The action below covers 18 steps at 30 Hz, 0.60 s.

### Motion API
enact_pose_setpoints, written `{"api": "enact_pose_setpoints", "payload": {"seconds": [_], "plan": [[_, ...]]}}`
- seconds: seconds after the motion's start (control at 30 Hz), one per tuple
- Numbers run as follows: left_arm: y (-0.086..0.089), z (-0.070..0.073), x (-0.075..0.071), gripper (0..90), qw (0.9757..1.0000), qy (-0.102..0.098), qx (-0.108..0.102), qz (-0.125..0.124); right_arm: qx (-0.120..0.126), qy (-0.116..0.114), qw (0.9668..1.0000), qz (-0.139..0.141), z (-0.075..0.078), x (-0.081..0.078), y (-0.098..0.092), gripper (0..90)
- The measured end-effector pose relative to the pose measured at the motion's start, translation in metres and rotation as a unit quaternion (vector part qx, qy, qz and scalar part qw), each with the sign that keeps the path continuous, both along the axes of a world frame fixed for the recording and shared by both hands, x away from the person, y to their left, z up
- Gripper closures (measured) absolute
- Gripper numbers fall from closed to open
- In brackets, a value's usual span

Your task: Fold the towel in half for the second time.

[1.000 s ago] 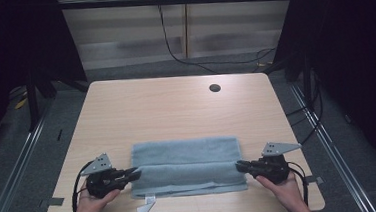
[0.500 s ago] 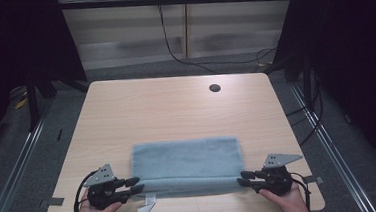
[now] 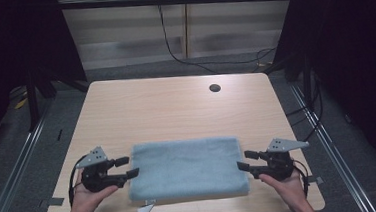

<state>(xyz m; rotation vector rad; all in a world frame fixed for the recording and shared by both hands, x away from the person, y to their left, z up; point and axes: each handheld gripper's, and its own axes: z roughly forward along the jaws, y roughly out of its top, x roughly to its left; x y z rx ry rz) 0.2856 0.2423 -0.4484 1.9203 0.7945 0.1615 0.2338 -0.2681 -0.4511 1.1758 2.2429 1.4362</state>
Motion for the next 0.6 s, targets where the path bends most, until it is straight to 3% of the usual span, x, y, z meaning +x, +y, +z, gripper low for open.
{"api": "enact_pose_setpoints", "payload": {"seconds": [0.13,0.2,0.27,0.43,0.5,0.53,0.6], "plan": [[0.014,0.010,0.020,33.0,0.9988,-0.002,-0.006,0.050,0.017,-0.014,0.9991,-0.035,0.011,0.016,-0.012,39.1],[0.023,0.009,0.027,31.2,0.9977,-0.004,0.005,0.068,0.020,-0.018,0.9983,-0.052,0.013,0.022,-0.019,39.1],[0.033,0.005,0.030,29.7,0.9962,0.003,0.004,0.087,0.024,-0.022,0.9967,-0.074,0.013,0.027,-0.028,37.9],[0.050,-0.014,0.034,22.8,0.9889,0.017,0.022,0.146,0.008,-0.023,0.9921,-0.123,0.001,0.027,-0.046,33.1],[0.052,-0.021,0.033,19.1,0.9889,0.030,0.030,0.143,0.003,-0.012,0.9912,-0.132,-0.006,0.026,-0.050,31.5],[0.052,-0.023,0.032,18.7,0.9882,0.033,0.023,0.148,-0.004,-0.008,0.9908,-0.135,-0.009,0.025,-0.051,30.8],[0.050,-0.026,0.030,17.2,0.9882,0.029,0.032,0.147,-0.017,-0.005,0.9899,-0.141,-0.013,0.024,-0.052,28.7]]}}
